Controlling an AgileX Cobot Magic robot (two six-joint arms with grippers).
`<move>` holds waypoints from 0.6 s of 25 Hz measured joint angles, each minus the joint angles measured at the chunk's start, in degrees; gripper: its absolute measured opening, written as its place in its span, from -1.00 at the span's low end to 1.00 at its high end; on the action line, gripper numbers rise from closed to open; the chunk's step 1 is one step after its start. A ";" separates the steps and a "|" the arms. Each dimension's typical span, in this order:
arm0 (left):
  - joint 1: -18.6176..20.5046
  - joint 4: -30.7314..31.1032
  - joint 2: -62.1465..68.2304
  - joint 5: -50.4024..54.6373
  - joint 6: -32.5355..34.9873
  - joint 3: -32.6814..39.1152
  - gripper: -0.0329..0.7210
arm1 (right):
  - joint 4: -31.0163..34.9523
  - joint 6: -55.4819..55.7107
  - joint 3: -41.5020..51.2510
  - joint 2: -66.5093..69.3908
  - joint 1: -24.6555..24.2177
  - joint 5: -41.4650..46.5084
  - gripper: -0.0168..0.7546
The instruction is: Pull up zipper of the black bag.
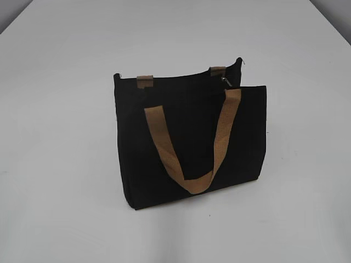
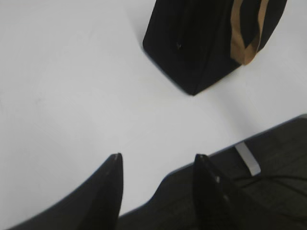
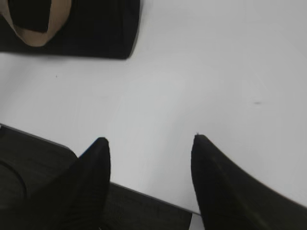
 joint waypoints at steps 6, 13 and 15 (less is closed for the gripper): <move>0.00 0.00 -2.27 -5.52 -0.04 2.23 0.05 | 0.10 0.00 0.61 -2.28 0.00 -1.43 0.15; 0.00 0.00 -2.39 -6.23 -0.04 2.23 0.05 | 0.10 0.00 0.63 -2.32 0.00 -1.80 0.15; 0.00 0.00 -2.39 -6.23 -0.04 2.23 0.05 | 0.10 0.00 0.63 -2.32 0.00 -1.80 0.15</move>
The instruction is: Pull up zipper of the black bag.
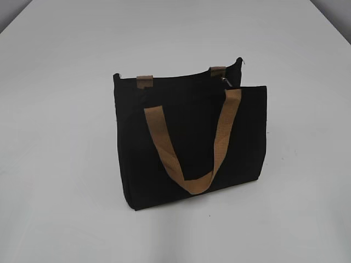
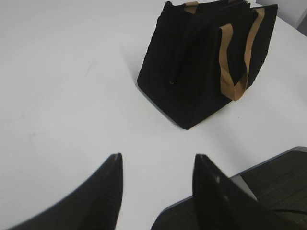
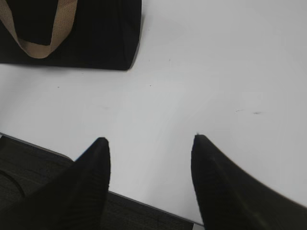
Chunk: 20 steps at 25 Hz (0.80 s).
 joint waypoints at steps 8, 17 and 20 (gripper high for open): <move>0.39 0.00 0.00 -0.06 0.00 0.00 0.00 | 0.08 0.00 0.04 0.00 -1.50 -0.06 0.15; 25.97 0.00 0.00 -0.06 0.00 0.00 -0.03 | 0.15 0.00 0.04 -4.62 -14.77 0.00 0.15; 28.93 0.00 0.00 -0.06 0.00 0.00 -0.03 | 0.20 0.00 0.04 -4.67 -15.20 -0.05 0.15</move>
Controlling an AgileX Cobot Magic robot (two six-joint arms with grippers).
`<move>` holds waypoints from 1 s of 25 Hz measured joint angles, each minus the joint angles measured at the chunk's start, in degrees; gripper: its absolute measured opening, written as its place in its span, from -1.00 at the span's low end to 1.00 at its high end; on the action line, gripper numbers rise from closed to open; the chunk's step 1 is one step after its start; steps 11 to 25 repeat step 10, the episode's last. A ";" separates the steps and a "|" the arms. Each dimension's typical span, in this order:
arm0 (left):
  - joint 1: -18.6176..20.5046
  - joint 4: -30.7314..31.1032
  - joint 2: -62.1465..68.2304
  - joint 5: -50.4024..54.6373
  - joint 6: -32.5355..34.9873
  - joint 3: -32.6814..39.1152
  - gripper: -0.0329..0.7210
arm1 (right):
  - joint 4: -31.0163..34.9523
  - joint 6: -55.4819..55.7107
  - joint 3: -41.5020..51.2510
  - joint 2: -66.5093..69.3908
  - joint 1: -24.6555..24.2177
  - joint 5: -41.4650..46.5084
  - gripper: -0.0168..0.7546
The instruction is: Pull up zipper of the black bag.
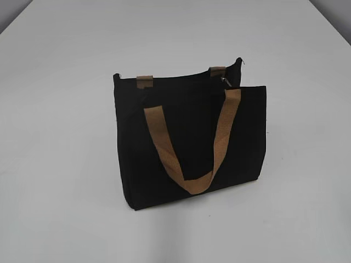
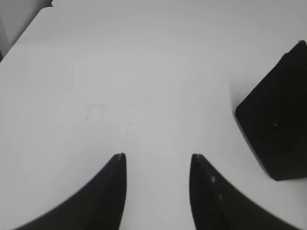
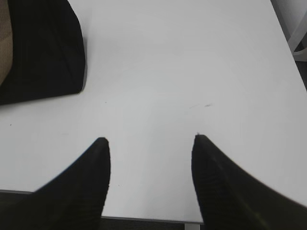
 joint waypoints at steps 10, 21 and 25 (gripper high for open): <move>0.08 0.00 0.00 0.00 0.00 0.00 -0.04 | 0.30 0.00 0.00 0.00 0.00 0.00 0.15; 0.08 0.00 0.00 0.00 0.00 0.00 -0.04 | 0.30 0.00 0.00 0.00 0.00 0.00 0.15; 0.08 0.00 0.00 0.00 0.00 0.00 -0.04 | 0.30 0.00 0.00 0.00 0.00 0.00 0.15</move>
